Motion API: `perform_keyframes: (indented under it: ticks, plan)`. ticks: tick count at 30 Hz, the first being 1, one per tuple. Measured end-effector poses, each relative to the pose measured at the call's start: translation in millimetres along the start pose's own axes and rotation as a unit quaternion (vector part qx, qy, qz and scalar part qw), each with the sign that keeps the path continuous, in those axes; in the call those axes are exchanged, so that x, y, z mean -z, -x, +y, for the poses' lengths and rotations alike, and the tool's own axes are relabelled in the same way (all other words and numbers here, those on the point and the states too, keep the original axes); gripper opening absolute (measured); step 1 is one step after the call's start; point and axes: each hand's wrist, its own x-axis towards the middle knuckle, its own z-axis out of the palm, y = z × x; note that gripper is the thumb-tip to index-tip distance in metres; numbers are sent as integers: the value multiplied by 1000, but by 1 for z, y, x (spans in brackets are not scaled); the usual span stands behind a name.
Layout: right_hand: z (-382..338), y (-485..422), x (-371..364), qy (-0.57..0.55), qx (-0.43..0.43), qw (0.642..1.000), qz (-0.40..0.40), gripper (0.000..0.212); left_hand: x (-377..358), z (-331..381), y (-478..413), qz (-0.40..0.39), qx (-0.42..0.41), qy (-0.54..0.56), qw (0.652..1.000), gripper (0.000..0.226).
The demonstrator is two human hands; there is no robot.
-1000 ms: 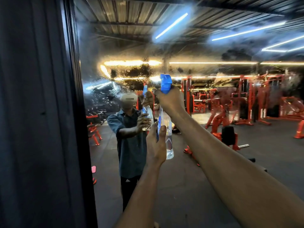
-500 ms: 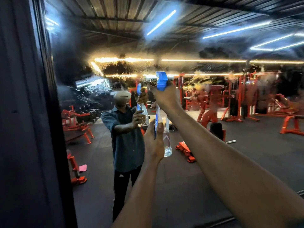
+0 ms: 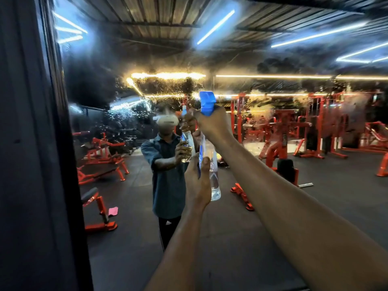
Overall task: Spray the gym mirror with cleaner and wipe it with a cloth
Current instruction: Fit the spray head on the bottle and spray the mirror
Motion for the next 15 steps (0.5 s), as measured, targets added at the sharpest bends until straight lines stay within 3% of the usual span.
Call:
perform_keyframes:
  ticks: [4, 15]
  plan:
    - [7, -17, 8, 47, 13, 998, 46, 37, -21, -9, -9, -20, -5, 12, 1000, 79]
    - [50, -45, 71, 45, -6, 997, 57, 37, -91, -41, -11, -24, -11, -20, 999, 75]
